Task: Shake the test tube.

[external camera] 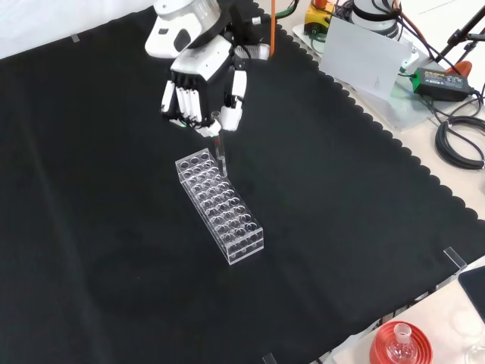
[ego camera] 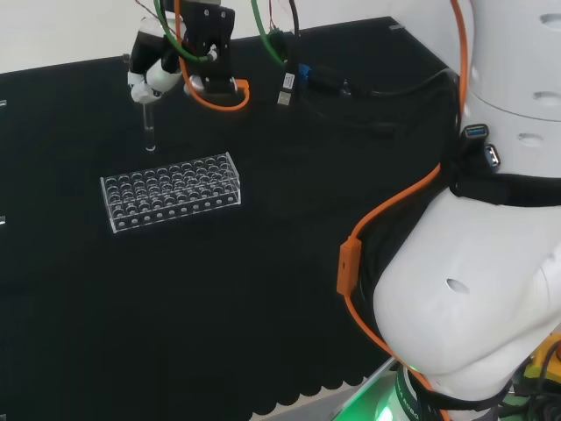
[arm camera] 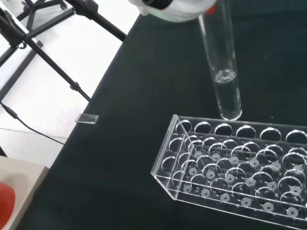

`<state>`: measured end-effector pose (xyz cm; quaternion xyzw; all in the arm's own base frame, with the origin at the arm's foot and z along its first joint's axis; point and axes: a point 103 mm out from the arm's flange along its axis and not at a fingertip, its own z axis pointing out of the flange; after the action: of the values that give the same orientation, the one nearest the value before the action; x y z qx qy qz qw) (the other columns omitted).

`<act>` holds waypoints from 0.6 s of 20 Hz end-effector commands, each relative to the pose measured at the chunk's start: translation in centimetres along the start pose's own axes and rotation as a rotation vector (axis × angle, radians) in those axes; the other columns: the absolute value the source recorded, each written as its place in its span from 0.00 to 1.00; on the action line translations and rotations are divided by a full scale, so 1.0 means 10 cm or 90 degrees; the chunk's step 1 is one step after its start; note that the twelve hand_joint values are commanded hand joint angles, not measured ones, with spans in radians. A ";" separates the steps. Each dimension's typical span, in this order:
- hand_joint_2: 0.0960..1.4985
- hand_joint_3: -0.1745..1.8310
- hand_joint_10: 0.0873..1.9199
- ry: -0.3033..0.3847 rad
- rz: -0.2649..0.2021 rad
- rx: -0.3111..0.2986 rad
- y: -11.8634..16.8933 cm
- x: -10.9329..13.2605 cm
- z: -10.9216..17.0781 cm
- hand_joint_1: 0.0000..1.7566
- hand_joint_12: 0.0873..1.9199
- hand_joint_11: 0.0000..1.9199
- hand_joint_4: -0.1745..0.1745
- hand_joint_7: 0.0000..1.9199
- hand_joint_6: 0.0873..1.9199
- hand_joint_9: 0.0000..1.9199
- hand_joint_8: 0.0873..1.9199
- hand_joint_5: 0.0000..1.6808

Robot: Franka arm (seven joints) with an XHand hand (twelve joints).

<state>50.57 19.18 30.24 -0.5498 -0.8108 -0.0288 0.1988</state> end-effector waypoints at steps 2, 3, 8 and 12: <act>0.63 0.10 0.25 -0.006 0.006 -0.007 -0.13 0.00 -0.15 0.74 0.71 0.26 0.00 0.67 0.27 0.55 0.24 0.73; 0.63 0.10 0.25 -0.006 0.007 -0.010 -0.14 -0.01 -0.17 0.74 0.71 0.26 0.00 0.67 0.27 0.55 0.24 0.73; 0.63 0.10 0.25 -0.007 0.012 -0.024 -0.21 0.02 -0.25 0.74 0.71 0.26 0.00 0.67 0.26 0.55 0.24 0.74; 0.63 0.10 0.25 -0.002 -0.017 -0.025 -0.14 0.20 -0.24 0.74 0.71 0.26 0.00 0.68 0.26 0.55 0.24 0.74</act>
<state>49.30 18.14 32.89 -0.5570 -0.8086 -0.0389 0.1855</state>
